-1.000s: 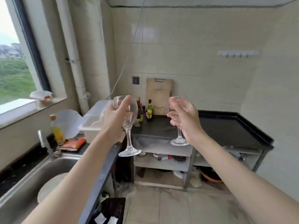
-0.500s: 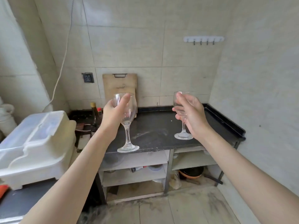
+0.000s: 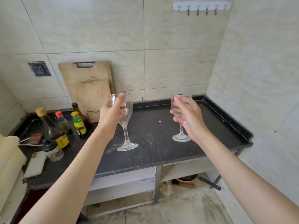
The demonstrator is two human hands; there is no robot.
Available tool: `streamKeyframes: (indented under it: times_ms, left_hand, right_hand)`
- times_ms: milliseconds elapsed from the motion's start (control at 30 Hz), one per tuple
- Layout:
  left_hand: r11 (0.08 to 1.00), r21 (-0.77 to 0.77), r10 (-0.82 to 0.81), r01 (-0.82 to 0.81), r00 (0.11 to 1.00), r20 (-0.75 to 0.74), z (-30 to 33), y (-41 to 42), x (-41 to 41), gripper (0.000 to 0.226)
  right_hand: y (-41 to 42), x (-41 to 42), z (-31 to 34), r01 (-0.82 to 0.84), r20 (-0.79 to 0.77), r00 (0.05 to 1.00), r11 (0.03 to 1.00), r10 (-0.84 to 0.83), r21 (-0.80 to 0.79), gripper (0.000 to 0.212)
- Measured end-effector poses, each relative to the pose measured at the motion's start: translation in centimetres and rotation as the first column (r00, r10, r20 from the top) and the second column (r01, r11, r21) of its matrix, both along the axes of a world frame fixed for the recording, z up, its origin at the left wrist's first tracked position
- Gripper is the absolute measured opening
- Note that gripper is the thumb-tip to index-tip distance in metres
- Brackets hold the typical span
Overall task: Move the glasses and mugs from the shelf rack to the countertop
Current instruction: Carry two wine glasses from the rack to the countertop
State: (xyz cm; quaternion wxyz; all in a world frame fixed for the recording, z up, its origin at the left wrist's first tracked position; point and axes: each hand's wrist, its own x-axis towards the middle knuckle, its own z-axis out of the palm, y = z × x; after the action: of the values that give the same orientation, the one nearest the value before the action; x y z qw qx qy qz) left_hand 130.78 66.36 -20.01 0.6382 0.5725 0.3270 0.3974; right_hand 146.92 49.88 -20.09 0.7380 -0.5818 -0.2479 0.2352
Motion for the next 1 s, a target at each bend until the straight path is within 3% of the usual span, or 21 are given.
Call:
streamKeyframes:
  times_ms: [200,500,600,767,1000]
  left_hand:
    - [0.999,-0.053,0.000,-0.003,0.998,-0.061,-3.2,4.3,8.8,0.068]
    - [0.995,0.003,-0.100,0.103,0.975,-0.196,-7.0,10.2,19.9,0.056]
    - [0.985,0.024,-0.159,0.170,0.955,-0.252,-8.3,13.0,23.0,0.067]
    - [0.987,-0.008,-0.154,0.158,0.945,-0.288,-10.6,18.4,28.6,0.074]
    - [0.999,0.030,-0.002,0.015,0.923,-0.384,-15.4,22.4,35.5,0.058]
  right_hand:
    - [4.3,9.0,-2.3,-0.040,-0.052,0.998,0.998,0.037,-0.054,0.054]
    - [11.3,19.9,-6.1,-0.128,-0.038,0.992,0.982,0.124,-0.139,0.033]
    - [14.4,23.3,-7.5,-0.170,-0.013,0.985,0.976,0.170,-0.135,0.021]
    - [20.0,29.1,-9.7,-0.156,0.034,0.985,0.957,0.169,-0.243,0.032]
    - [25.8,35.6,-13.9,-0.089,0.189,0.959,0.859,0.210,-0.505,0.055]
